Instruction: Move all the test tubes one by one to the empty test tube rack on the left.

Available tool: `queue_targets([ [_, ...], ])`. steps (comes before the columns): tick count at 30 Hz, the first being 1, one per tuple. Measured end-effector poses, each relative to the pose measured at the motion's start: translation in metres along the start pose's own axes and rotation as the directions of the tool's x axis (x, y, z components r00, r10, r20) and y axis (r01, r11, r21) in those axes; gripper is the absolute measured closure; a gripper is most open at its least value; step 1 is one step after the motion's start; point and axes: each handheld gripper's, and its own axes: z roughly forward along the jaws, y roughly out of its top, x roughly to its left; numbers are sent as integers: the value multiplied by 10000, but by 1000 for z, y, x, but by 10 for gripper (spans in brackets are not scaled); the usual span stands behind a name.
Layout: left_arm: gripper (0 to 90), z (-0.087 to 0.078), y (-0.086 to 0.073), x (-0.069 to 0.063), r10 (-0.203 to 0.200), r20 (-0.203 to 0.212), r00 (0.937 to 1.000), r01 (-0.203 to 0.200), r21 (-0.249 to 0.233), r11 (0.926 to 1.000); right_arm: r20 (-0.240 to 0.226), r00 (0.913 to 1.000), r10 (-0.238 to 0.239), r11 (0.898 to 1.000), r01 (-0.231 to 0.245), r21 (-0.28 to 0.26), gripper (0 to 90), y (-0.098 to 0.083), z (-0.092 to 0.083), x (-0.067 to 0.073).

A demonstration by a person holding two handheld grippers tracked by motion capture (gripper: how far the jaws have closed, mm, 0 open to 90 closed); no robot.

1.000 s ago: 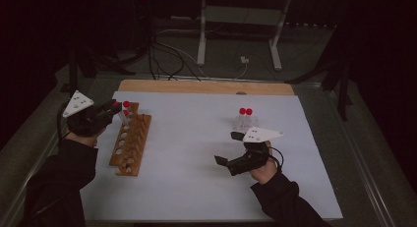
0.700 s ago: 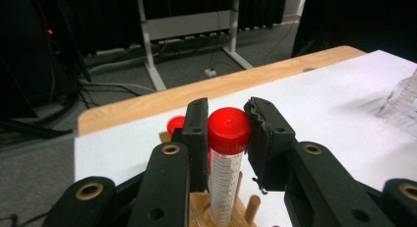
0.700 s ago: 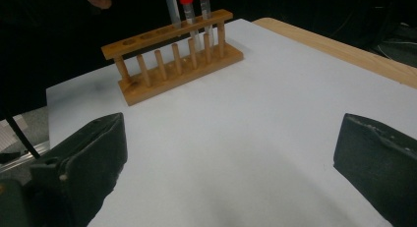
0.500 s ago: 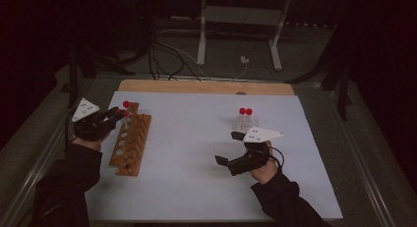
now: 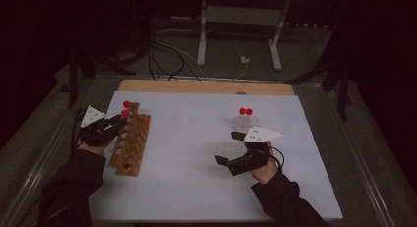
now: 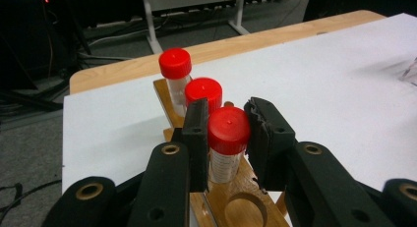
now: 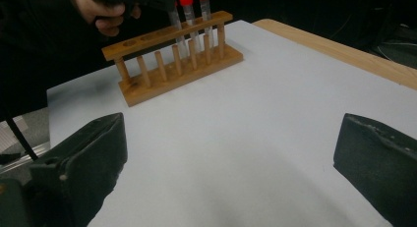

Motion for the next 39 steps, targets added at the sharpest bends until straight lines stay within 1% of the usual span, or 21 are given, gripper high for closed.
queue_targets([
  [3, 719, 0, 0, 0, -111, -55, 9999, 111, 8, 9999, 2, 10000, -10, 10000, 10, 3, 0, 0, 0, 0],
  [6, 719, -1, -1, 0, -61, -99, 9999, 61, 36, 10000, 4, 10000, -6, 10000, 6, -5, 0, 0, 0, 0],
  [11, 715, -1, 0, 1, -127, -32, 9999, 127, 90, 9999, -30, 10000, 20, 10000, -21, -59, 0, 1, -1, 0],
  [14, 697, -1, 0, 2, -364, 63, 9993, 362, 242, 9991, -51, 10000, 6, 9999, -7, -101, 0, 1, -2, 0],
  [16, 605, -1, 0, 2, -448, 218, 9988, 441, 315, 9985, -58, 10000, 14, 9999, -15, -172, 0, 1, -3, 0],
  [17, 550, -2, -1, 2, -418, 140, 9990, 413, 348, 9985, -77, 10000, 10, 9998, -11, -199, 0, 2, -3, 0],
  [18, 493, -3, -1, 1, -457, 162, 9988, 452, 324, 9985, -63, 10000, -6, 9998, 5, -203, 0, 2, -3, 0],
  [19, 443, -5, 0, 1, -479, 323, 9983, 471, 265, 9985, -70, 10000, -12, 9998, 10, -216, 0, 2, -4, 0],
  [20, 386, -8, 0, 0, -442, 326, 9985, 436, 188, 9989, -64, 10000, -18, 9997, 16, -231, 0, 2, -4, -1],
  [21, 327, -10, 1, -2, -452, 432, 9980, 450, 53, 9990, -12, 10000, -16, 9997, 16, -259, 0, 3, -5, -1],
  [23, 240, -17, 4, -5, -543, 789, 9954, 554, -115, 9984, 15, 10000, -16, 9996, 17, -298, 0, 4, -6, -2],
  [25, 160, -24, 8, -8, -599, 1330, 9893, 645, -311, 9974, 116, 9999, -64, 9993, 69, -360, 0, 5, -8, -4],
  [26, 156, -27, 10, -11, -568, 1469, 9875, 631, -383, 9973, 152, 9999, -53, 9991, 59, -420, 0, 6, -9, -5],
  [27, 123, -30, 11, -14, -473, 1668, 9849, 557, -462, 9974, 152, 9999, -37, 9990, 44, -453, 0, 6, -10, -6],
  [29, 102, -35, 14, -21, -345, 2058, 9780, 478, -599, 9971, 289, 9995, -142, 9980, 160, -609, 0, 7, -12, -9],
  [30, 87, -37, 15, -24, -297, 2219, 9746, 446, -625, 9970, 276, 9994, -192, 9976, 210, -653, 0, 8, -13, -10],
  [33, 46, -40, 18, -35, -133, 2796, 9600, 335, -675, 9972, 217, 9996, -173, 9970, 189, -746, 0, 9, -15, -13],
  [34, 41, -40, 19, -38, -71, 2883, 9575, 276, -669, 9974, 193, 9997, -171, 9967, 186, -796, 0, 10, -16, -14],
  [36, 26, -41, 19, -46, 160, 3211, 9469, 88, -755, 9971, 213, 9996, -211, 9963, 228, -826, 0, 11, -17, -16],
  [37, 26, -42, 20, -49, 204, 3283, 9443, 51, -765, 9971, 204, 9996, -212, 9959, 229, -874, 0, 12, -18, -17],
  [39, 25, -42, 19, -56, 360, 3593, 9325, -66, -826, 9966, 172, 9997, -193, 9963, 207, -831, 0, 14, -20, -20],
])
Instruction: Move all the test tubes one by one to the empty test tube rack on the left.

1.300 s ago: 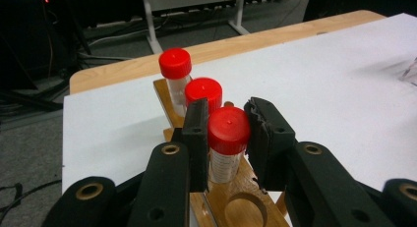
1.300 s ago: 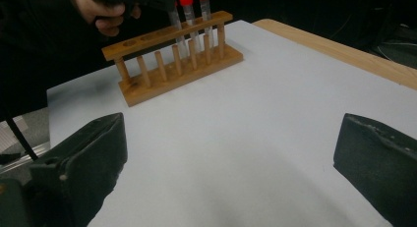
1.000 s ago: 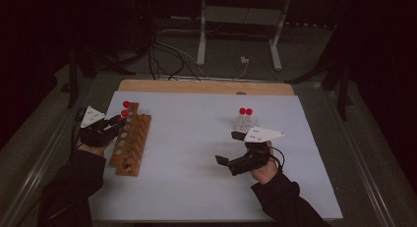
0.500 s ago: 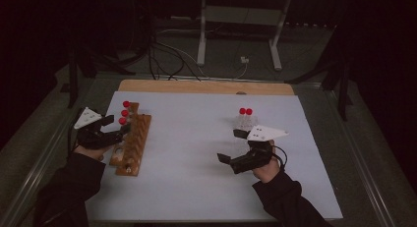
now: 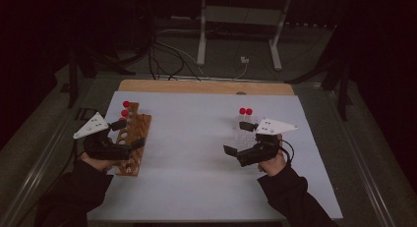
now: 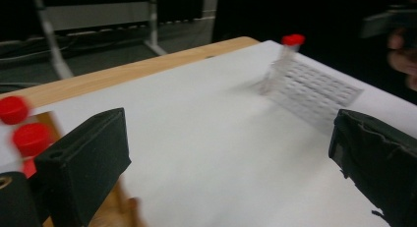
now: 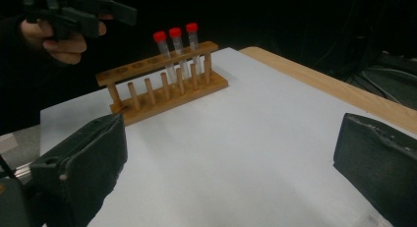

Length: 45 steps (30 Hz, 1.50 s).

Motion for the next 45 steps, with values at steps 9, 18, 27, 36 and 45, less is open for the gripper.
queue_targets([
  [9, 26, 16, -8, -24, 270, 877, 9958, -298, 307, 9991, 498, 9988, -34, 9999, 29, 103, 0, 6, -6, -18],
  [18, 26, 28, -13, -39, 388, 1515, 9877, -465, 481, 9978, 1399, 9901, -143, 9998, 126, 124, 0, 6, -13, -40],
  [27, 45, 35, -16, -45, 436, 1885, 9811, -556, 589, 9967, 2168, 9761, 176, 9996, -222, 187, 0, 0, -17, -65],
  [36, 45, 38, -18, -49, 575, 1875, 9806, -698, 595, 9958, 2774, 9598, 420, 9960, -621, 639, 0, -17, -16, -84],
  [45, 45, 39, -19, -50, 635, 1909, 9796, -771, 645, 9949, 3114, 9473, 749, 9873, -1143, 1102, 105, -33, -11, -97],
])
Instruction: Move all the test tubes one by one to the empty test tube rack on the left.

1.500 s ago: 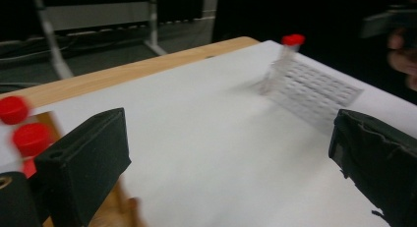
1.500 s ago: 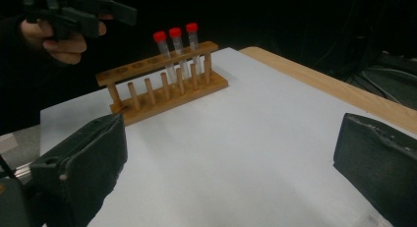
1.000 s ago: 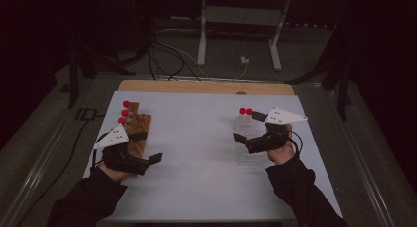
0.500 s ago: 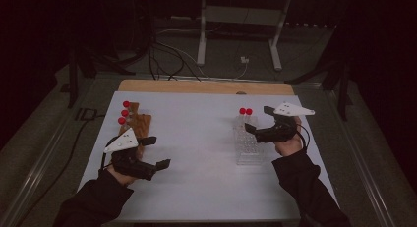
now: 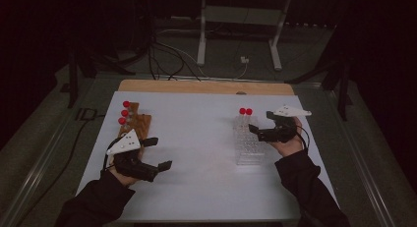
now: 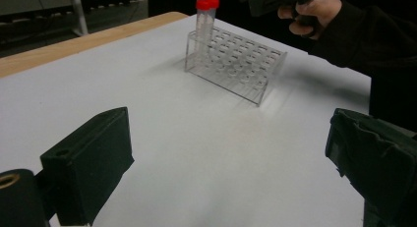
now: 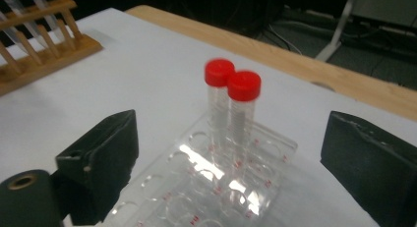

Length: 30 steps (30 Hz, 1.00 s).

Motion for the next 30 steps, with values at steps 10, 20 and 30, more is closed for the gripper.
queue_targets([
  [10, 45, 1, -1, 0, 29, -20, 10000, -29, 55, 10000, -152, 9997, 178, 9985, -170, 512, 368, -6, 12, -6],
  [20, 45, 3, -2, -1, 51, 97, 9999, -52, 135, 9999, -76, 9999, 105, 9963, -98, 848, 532, -5, 30, -12],
  [30, 45, 3, -2, -2, 74, 65, 10000, -75, 101, 9999, -133, 9997, 204, 9931, -187, 1154, 655, -1, 44, -15],
])
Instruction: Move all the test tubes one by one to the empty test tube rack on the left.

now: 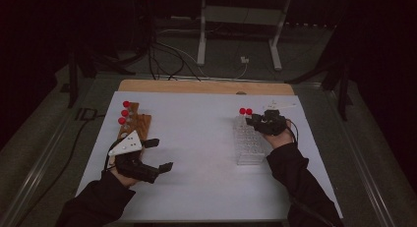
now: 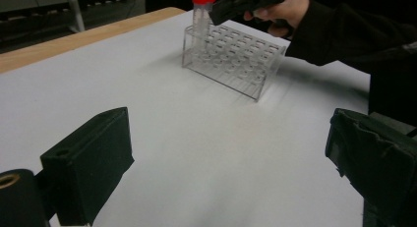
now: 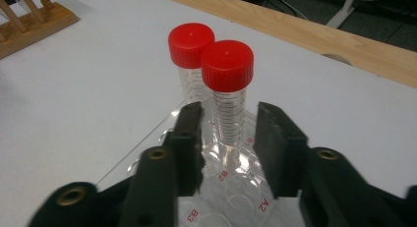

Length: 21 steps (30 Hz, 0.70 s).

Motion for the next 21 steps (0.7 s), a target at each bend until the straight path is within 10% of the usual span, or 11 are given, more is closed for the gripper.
queue_targets([
  [21, 45, 1, 0, 1, 4, 31, 10000, -4, 45, 10000, 371, 9990, -244, 9995, 250, -175, 751, 4, 1, 2],
])
